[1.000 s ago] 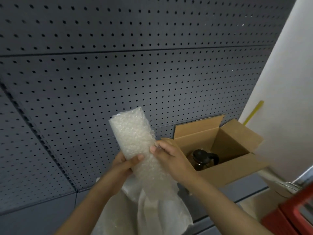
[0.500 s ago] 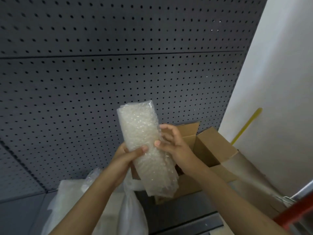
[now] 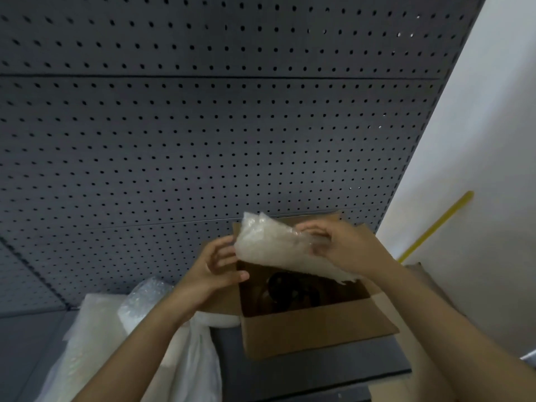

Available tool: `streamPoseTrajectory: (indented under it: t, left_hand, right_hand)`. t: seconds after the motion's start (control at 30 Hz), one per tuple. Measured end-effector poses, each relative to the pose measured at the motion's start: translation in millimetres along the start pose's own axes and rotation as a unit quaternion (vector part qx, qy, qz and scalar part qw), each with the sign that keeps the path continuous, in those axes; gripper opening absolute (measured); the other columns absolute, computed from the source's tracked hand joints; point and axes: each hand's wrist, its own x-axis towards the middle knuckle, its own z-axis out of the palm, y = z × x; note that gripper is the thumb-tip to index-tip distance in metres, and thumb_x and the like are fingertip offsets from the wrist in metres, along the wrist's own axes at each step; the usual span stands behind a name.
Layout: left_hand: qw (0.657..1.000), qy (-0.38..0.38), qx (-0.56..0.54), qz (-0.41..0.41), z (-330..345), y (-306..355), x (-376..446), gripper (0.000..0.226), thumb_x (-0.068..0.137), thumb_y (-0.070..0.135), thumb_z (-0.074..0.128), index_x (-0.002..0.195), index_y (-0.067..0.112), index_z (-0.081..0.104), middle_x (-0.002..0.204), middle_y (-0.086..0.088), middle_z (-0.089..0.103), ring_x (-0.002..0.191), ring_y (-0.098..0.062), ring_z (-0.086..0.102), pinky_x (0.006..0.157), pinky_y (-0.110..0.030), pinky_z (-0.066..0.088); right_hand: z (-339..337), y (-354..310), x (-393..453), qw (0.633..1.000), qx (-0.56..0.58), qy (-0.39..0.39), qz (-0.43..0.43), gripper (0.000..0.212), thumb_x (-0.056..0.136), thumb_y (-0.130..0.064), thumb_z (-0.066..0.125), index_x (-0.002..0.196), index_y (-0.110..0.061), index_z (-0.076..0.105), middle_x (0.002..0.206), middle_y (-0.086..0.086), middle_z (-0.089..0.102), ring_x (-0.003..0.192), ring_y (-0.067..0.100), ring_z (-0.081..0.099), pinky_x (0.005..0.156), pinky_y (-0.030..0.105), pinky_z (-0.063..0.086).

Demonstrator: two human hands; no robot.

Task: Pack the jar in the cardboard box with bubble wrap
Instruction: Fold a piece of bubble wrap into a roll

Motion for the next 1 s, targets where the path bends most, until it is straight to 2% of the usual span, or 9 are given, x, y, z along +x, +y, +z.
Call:
streamPoseTrajectory:
  t: [0.1, 0.13, 0.2, 0.37, 0.53, 0.6, 0.67, 0.83, 1.0]
  left_hand:
    - [0.995, -0.013, 0.101, -0.016, -10, -13, 9, 0.098, 0.052, 0.030, 0.090, 0.131, 0.045, 0.033, 0.131, 0.015, 0.047, 0.123, -0.004, 0.046, 0.100, -0.026, 0.044]
    - [0.990, -0.025, 0.140, -0.012, -13, -17, 14, 0.101, 0.053, 0.034, 0.090, 0.130, 0.052, 0.028, 0.133, 0.018, 0.044, 0.127, -0.003, 0.042, 0.100, -0.022, 0.041]
    - [0.975, -0.052, 0.214, -0.008, -12, -22, 21, 0.107, 0.053, 0.044, 0.089, 0.133, 0.057, 0.020, 0.137, 0.021, 0.038, 0.130, -0.001, 0.036, 0.099, -0.017, 0.039]
    - [0.913, -0.123, 0.387, 0.024, 11, -32, 42, 0.094, 0.076, 0.040, 0.076, 0.150, 0.033, 0.018, 0.148, 0.014, 0.032, 0.135, -0.002, 0.032, 0.109, -0.018, 0.032]
    - [0.866, -0.204, 0.456, -0.035, 31, -52, 63, 0.048, 0.088, 0.038, 0.059, 0.134, 0.030, 0.049, 0.133, 0.006, 0.055, 0.117, -0.010, 0.051, 0.101, -0.029, 0.044]
    - [0.856, -0.215, 0.467, -0.055, 35, -60, 66, 0.032, 0.087, 0.034, 0.058, 0.119, 0.028, 0.061, 0.119, 0.004, 0.063, 0.104, -0.011, 0.059, 0.093, -0.034, 0.051]
    - [0.849, -0.217, 0.477, -0.070, 39, -65, 67, 0.023, 0.086, 0.030, 0.058, 0.108, 0.026, 0.066, 0.108, 0.002, 0.068, 0.096, -0.013, 0.062, 0.087, -0.034, 0.053]
    - [0.833, -0.185, 0.513, -0.098, 50, -70, 71, 0.029, 0.090, 0.021, 0.057, 0.117, 0.026, 0.066, 0.115, 0.003, 0.065, 0.104, -0.012, 0.056, 0.086, -0.023, 0.044]
    - [0.808, -0.198, 0.535, -0.149, 66, -70, 78, 0.033, 0.093, 0.011, 0.056, 0.124, 0.019, 0.062, 0.123, -0.005, 0.063, 0.107, -0.017, 0.060, 0.090, -0.028, 0.050]
  right_hand:
    - [18, 21, 19, 0.996, -0.046, -0.075, 0.015, 0.037, 0.088, -0.005, 0.059, 0.122, -0.018, 0.062, 0.124, -0.001, 0.063, 0.113, 0.013, 0.058, 0.101, 0.030, 0.047]
    - [23, 25, 25, 0.992, -0.062, -0.105, 0.041, 0.037, 0.087, -0.006, 0.059, 0.121, -0.020, 0.063, 0.123, 0.001, 0.063, 0.113, 0.016, 0.058, 0.101, 0.032, 0.046]
    - [37, 33, 34, 0.982, -0.091, -0.151, 0.067, 0.035, 0.086, -0.007, 0.059, 0.117, -0.022, 0.065, 0.119, 0.000, 0.065, 0.111, 0.017, 0.060, 0.097, 0.029, 0.047]
    - [76, 55, 43, 0.965, -0.126, -0.215, 0.077, 0.032, 0.088, -0.005, 0.053, 0.107, -0.027, 0.068, 0.115, -0.006, 0.067, 0.106, 0.008, 0.060, 0.092, 0.026, 0.050]
    - [96, 72, 41, 0.956, -0.113, -0.251, 0.100, 0.026, 0.092, -0.021, 0.052, 0.111, -0.029, 0.067, 0.117, -0.010, 0.063, 0.103, 0.009, 0.056, 0.062, 0.008, 0.027]
    - [102, 81, 39, 0.954, -0.113, -0.260, 0.096, 0.027, 0.091, -0.019, 0.053, 0.112, -0.030, 0.066, 0.126, -0.008, 0.057, 0.113, 0.012, 0.052, 0.070, 0.009, 0.031]
    - [104, 87, 40, 0.953, -0.109, -0.265, 0.094, 0.025, 0.088, -0.024, 0.059, 0.110, -0.033, 0.066, 0.128, -0.005, 0.046, 0.114, 0.014, 0.048, 0.092, 0.018, 0.039]
    - [87, 92, 52, 0.926, -0.051, -0.354, 0.121, 0.038, 0.081, -0.020, 0.067, 0.117, -0.033, 0.066, 0.111, -0.007, 0.061, 0.099, 0.011, 0.059, 0.089, 0.024, 0.050]
    - [106, 99, 51, 0.939, -0.128, -0.310, 0.077, 0.030, 0.081, -0.016, 0.067, 0.109, -0.027, 0.070, 0.101, 0.000, 0.071, 0.089, 0.013, 0.065, 0.067, 0.018, 0.050]
